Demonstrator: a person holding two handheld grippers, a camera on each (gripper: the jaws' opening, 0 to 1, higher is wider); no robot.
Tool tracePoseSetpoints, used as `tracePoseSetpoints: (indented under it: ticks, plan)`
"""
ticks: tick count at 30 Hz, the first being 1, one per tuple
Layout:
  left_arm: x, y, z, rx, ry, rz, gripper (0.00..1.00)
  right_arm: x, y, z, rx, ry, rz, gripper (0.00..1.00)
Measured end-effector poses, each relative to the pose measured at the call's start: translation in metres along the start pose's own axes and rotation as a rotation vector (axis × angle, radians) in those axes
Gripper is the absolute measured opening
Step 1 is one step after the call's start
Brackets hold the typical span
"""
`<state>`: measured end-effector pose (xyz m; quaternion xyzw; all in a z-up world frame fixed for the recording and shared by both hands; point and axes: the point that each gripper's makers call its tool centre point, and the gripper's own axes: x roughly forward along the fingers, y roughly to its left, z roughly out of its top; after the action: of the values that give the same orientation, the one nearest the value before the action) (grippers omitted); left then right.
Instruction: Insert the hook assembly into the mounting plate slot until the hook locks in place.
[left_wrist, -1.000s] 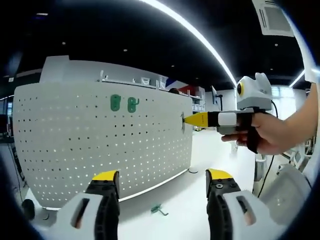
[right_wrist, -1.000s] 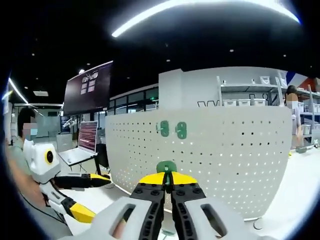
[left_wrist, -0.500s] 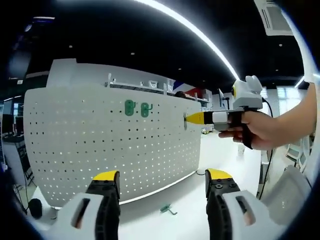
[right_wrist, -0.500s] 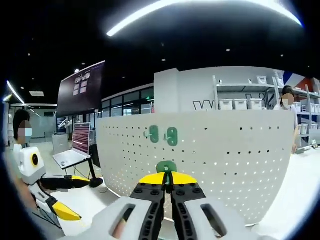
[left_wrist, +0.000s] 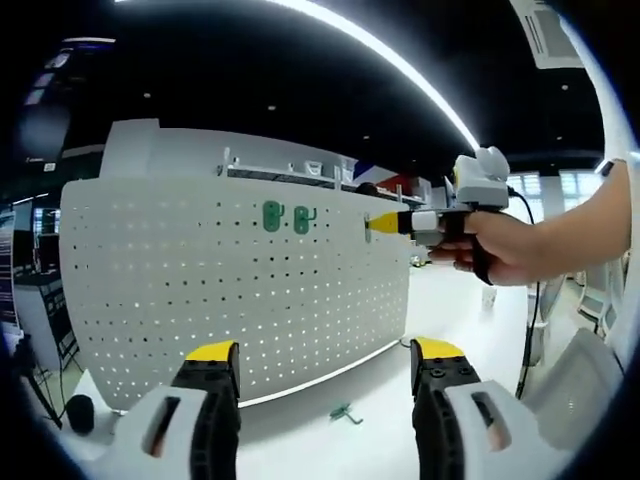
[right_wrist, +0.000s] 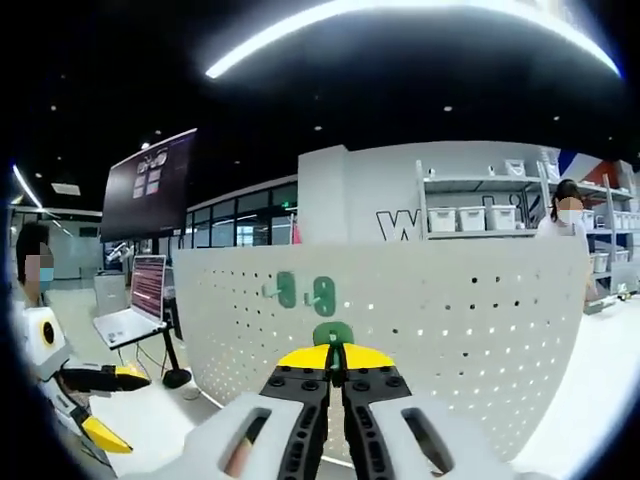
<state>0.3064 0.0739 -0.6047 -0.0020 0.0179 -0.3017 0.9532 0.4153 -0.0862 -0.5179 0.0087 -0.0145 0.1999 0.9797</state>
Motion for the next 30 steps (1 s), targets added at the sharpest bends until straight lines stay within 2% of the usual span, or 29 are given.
tracePoseSetpoints:
  ticks: [17, 30]
  plan:
    - [-0.007, 0.012, 0.003, -0.016, -0.004, 0.033, 0.71, 0.032, -0.020, 0.012, 0.000, -0.040, -0.048, 0.01]
    - [-0.010, 0.019, 0.003, -0.017, 0.005, 0.057, 0.70, 0.057, -0.023, 0.019, -0.032, -0.067, -0.060, 0.01]
